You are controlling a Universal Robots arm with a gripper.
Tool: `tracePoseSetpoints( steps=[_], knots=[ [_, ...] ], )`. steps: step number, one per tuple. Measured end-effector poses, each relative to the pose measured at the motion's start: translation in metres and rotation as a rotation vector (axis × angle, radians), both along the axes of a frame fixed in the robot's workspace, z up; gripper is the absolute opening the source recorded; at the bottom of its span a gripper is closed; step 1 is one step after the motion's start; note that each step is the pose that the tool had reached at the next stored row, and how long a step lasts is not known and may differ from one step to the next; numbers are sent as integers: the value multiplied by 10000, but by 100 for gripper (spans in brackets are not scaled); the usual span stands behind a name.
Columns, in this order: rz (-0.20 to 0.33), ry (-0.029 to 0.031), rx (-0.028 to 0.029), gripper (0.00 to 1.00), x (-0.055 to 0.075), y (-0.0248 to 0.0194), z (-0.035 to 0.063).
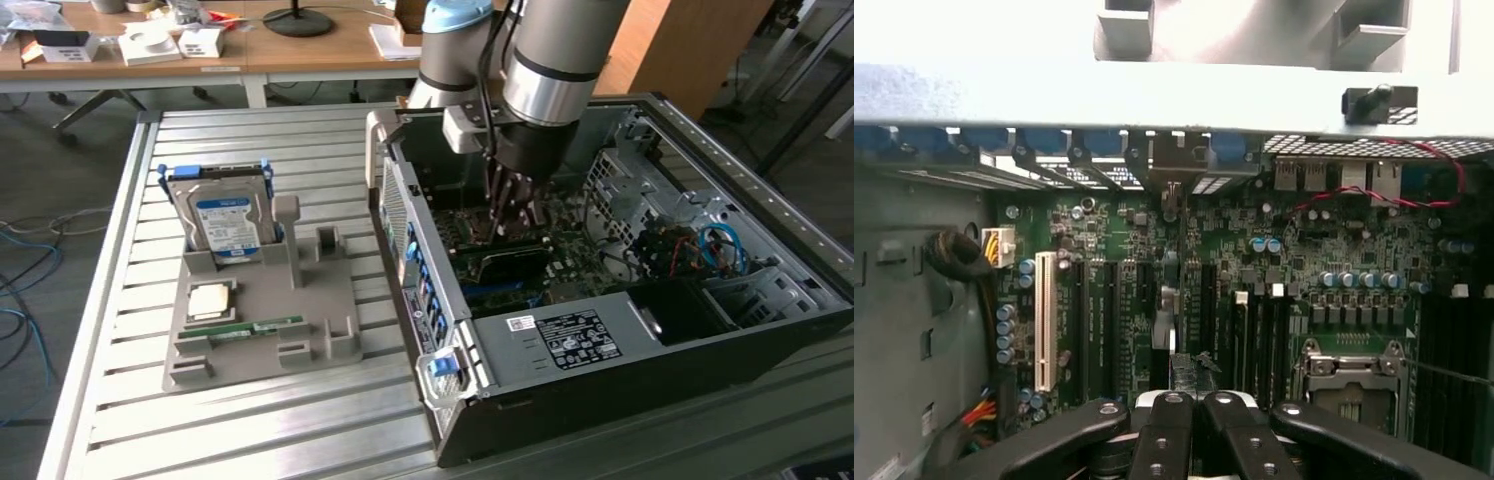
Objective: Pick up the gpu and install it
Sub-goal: 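Press down on the gpu until it lock into place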
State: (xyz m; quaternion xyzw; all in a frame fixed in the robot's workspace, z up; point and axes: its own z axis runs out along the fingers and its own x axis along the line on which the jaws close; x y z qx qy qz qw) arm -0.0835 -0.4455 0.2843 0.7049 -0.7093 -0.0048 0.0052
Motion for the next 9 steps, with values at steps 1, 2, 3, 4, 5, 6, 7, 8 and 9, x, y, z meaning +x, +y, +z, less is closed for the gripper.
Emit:
tracePoseSetpoints(
  steps=[1,2,3,4,5,6,7,8,9],
  knots=[
    [1,0,2,11,0,0,-13],
    [1,0,0,11,0,0,-18],
    [0,0,-1,11,-1,0,-17],
    [-1,0,-1,11,-1,0,-17],
    [-1,0,0,11,-1,0,-20],
    [-1,-2,2,11,-1,0,-32],
    [-1,-1,2,11,-1,1,-43],
    [0,0,0,11,-1,0,-47],
    [-1,1,-1,11,-1,0,-47]
  ],
)
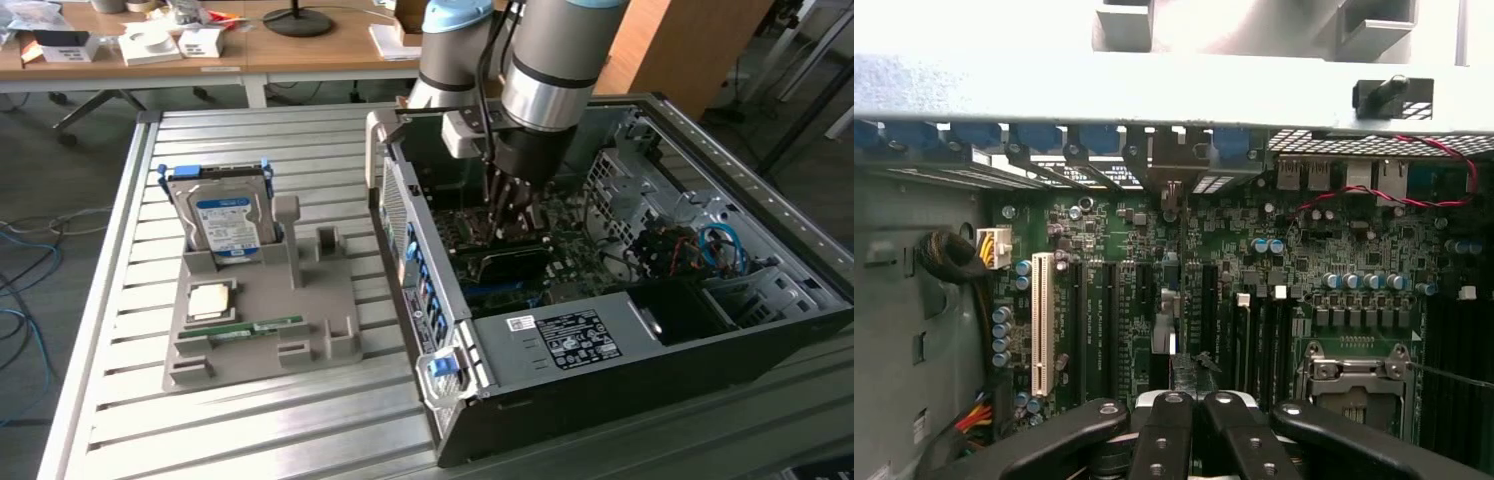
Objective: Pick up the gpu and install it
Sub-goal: 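Press down on the gpu until it lock into place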
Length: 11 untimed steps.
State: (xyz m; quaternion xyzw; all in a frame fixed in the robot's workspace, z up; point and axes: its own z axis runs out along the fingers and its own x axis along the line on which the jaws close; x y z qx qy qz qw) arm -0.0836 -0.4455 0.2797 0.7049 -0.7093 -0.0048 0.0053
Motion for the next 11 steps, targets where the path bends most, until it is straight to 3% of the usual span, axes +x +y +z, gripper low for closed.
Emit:
tracePoseSetpoints(
  steps=[11],
  knots=[
    [0,-2,2,11,-5,0,-73]
  ],
)
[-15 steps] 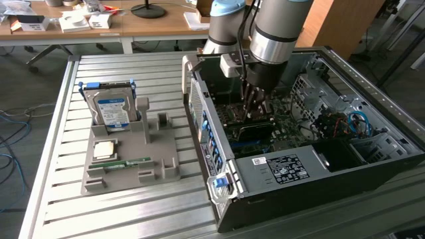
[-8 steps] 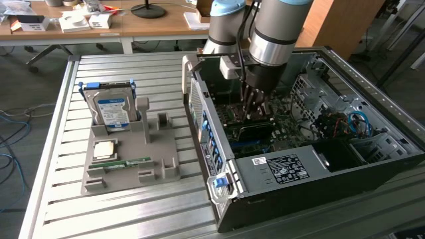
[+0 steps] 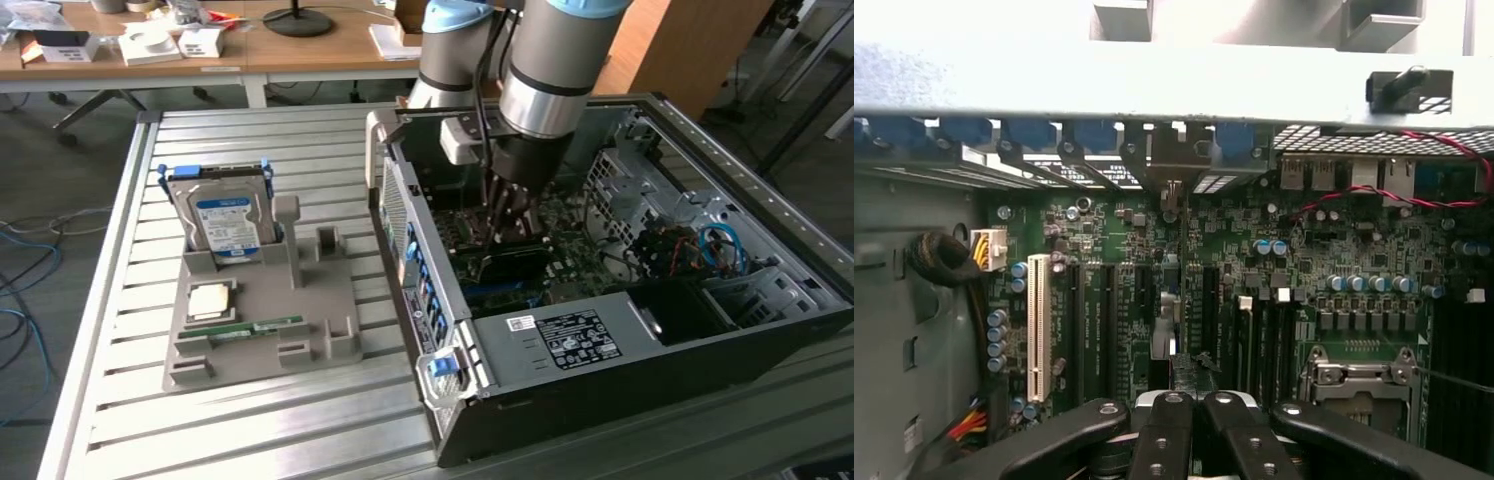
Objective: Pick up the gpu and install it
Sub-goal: 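Press down on the gpu until it lock into place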
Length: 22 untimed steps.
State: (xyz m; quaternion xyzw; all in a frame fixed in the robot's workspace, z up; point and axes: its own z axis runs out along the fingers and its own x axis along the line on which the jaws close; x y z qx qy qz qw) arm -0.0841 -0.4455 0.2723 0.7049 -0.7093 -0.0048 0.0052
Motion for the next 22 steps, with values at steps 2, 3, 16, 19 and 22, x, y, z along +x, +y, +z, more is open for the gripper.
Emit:
tracePoseSetpoints(
  steps=[2,3,16,19,22],
  knots=[
    [0,1,0,11,0,0,-9],
    [-1,1,0,11,0,0,-8],
    [0,1,4,11,0,0,-39],
    [0,1,3,11,0,0,-39],
    [1,0,6,11,0,0,-46]
  ],
)
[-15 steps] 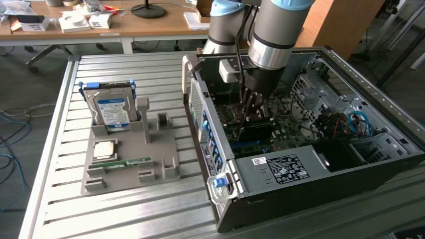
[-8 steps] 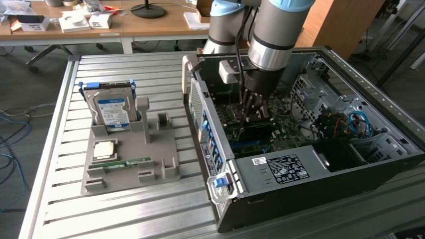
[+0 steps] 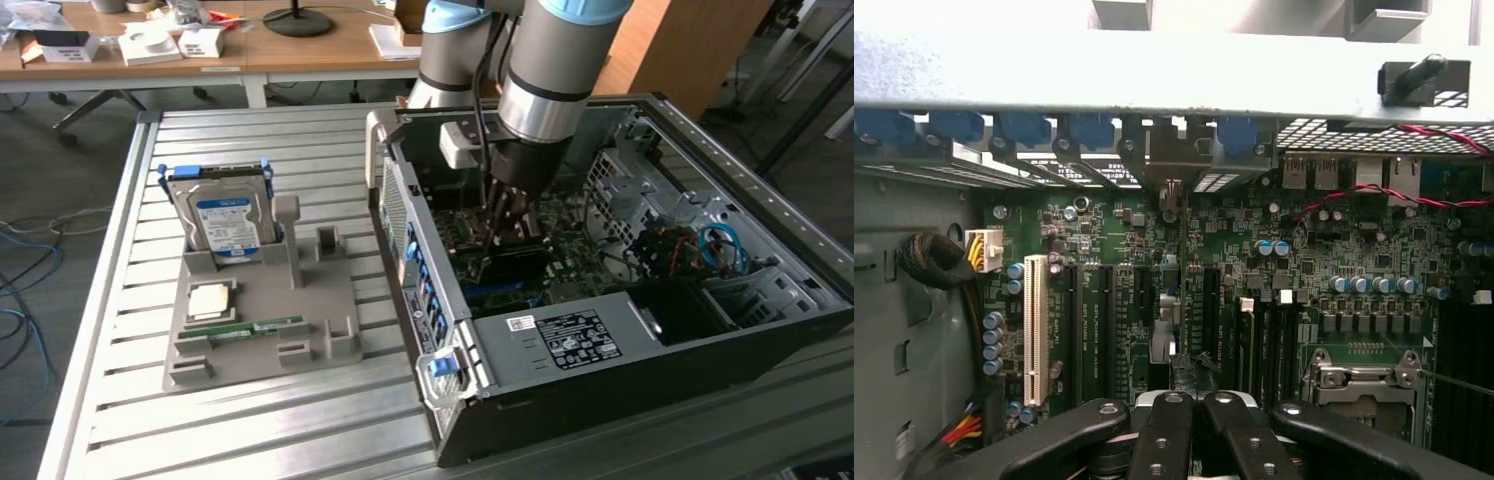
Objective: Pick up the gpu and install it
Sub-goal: 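Press down on the gpu until it lock into place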
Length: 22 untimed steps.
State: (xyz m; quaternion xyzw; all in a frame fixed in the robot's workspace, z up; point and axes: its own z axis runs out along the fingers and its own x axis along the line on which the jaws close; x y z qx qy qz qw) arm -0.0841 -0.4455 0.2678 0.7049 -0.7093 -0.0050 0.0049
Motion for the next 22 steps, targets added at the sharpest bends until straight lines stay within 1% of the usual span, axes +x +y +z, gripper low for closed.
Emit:
tracePoseSetpoints(
  steps=[15,17,19,22],
  knots=[
    [0,3,-7,11,-3,-3,-26],
    [-1,2,-3,11,-3,-2,-30],
    [-2,-7,13,11,-3,-1,-53],
    [-1,2,-1,11,-4,-2,-48]
  ],
)
